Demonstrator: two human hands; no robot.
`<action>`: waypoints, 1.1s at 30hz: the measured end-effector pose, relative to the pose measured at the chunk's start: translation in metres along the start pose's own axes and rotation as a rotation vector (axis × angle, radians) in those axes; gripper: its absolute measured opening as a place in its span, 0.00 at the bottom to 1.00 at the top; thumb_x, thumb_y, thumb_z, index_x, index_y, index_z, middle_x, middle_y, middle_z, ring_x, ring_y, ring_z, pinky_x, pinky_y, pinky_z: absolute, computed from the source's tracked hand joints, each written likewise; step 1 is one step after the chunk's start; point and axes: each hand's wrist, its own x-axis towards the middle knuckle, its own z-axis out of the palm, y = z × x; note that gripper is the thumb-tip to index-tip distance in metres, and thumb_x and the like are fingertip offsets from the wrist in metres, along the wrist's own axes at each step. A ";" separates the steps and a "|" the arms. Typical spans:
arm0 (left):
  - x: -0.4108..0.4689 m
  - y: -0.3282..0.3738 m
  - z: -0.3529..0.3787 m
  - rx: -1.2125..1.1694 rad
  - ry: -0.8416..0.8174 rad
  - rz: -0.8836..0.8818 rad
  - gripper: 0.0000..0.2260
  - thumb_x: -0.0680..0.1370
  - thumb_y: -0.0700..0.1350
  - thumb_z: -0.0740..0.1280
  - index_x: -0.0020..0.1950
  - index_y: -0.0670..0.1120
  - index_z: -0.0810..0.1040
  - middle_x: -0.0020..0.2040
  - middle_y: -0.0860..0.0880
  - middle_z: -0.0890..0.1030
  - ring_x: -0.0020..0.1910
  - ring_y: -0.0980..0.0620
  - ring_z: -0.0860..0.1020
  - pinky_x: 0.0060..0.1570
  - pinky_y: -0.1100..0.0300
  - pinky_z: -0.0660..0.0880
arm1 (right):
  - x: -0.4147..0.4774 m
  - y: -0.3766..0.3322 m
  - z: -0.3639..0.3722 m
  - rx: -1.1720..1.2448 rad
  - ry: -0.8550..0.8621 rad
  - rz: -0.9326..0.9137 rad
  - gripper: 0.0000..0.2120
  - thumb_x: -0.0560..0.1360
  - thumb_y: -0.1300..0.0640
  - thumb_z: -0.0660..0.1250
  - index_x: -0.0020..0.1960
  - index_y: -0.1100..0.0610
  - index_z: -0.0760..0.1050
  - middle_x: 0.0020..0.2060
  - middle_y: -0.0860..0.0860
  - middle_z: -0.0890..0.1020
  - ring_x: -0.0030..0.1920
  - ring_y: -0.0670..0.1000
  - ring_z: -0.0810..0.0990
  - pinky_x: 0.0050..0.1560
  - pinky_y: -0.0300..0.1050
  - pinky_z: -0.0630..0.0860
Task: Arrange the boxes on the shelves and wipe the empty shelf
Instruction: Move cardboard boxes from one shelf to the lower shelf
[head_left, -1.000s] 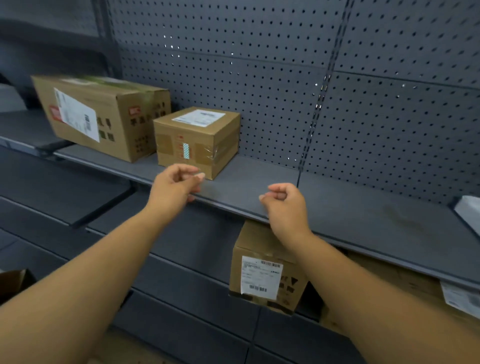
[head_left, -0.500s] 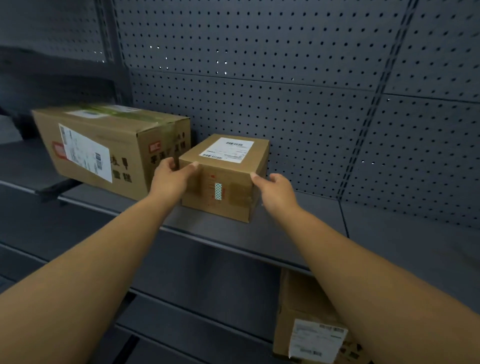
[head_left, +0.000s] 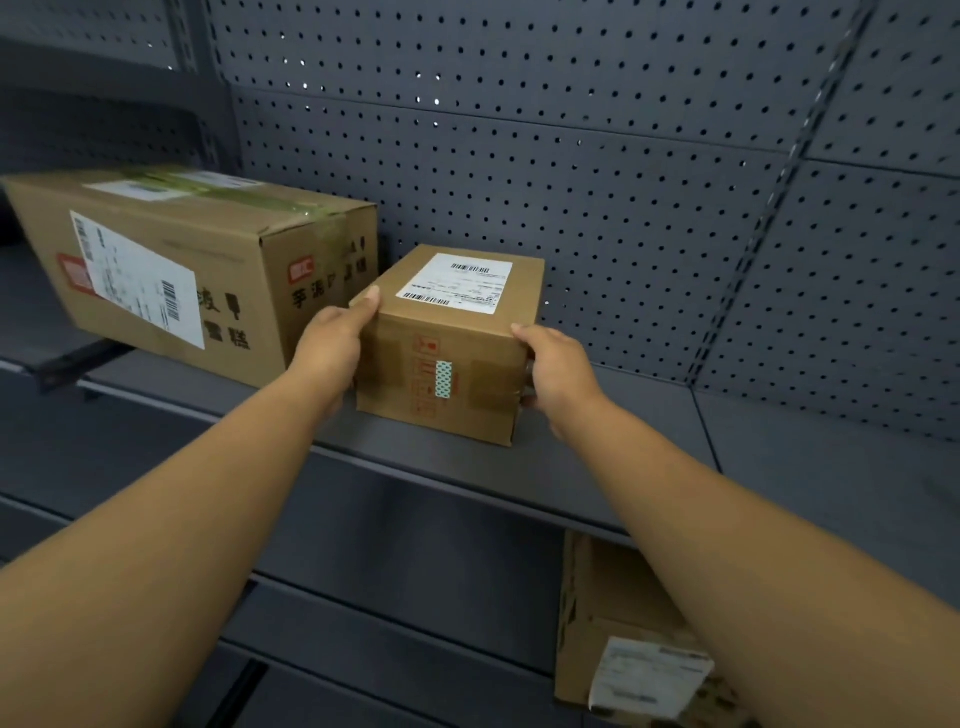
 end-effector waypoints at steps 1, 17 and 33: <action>-0.004 -0.001 -0.001 -0.004 0.000 0.003 0.21 0.73 0.62 0.63 0.58 0.49 0.71 0.60 0.50 0.75 0.59 0.48 0.72 0.63 0.49 0.67 | -0.005 0.000 -0.002 0.002 -0.009 -0.004 0.05 0.79 0.54 0.60 0.46 0.53 0.73 0.39 0.48 0.78 0.39 0.48 0.77 0.39 0.43 0.74; -0.176 -0.020 -0.020 -0.092 0.089 0.103 0.10 0.73 0.59 0.66 0.48 0.55 0.77 0.57 0.50 0.80 0.58 0.48 0.77 0.59 0.49 0.72 | -0.152 0.010 -0.054 0.067 -0.180 -0.099 0.05 0.79 0.56 0.61 0.50 0.52 0.76 0.43 0.46 0.80 0.43 0.47 0.79 0.40 0.42 0.77; -0.334 -0.084 -0.070 -0.126 0.225 0.147 0.04 0.77 0.52 0.63 0.47 0.53 0.74 0.48 0.51 0.77 0.51 0.49 0.76 0.53 0.51 0.73 | -0.273 0.076 -0.061 0.006 -0.319 -0.102 0.18 0.77 0.53 0.63 0.67 0.49 0.69 0.56 0.45 0.79 0.56 0.47 0.79 0.57 0.50 0.78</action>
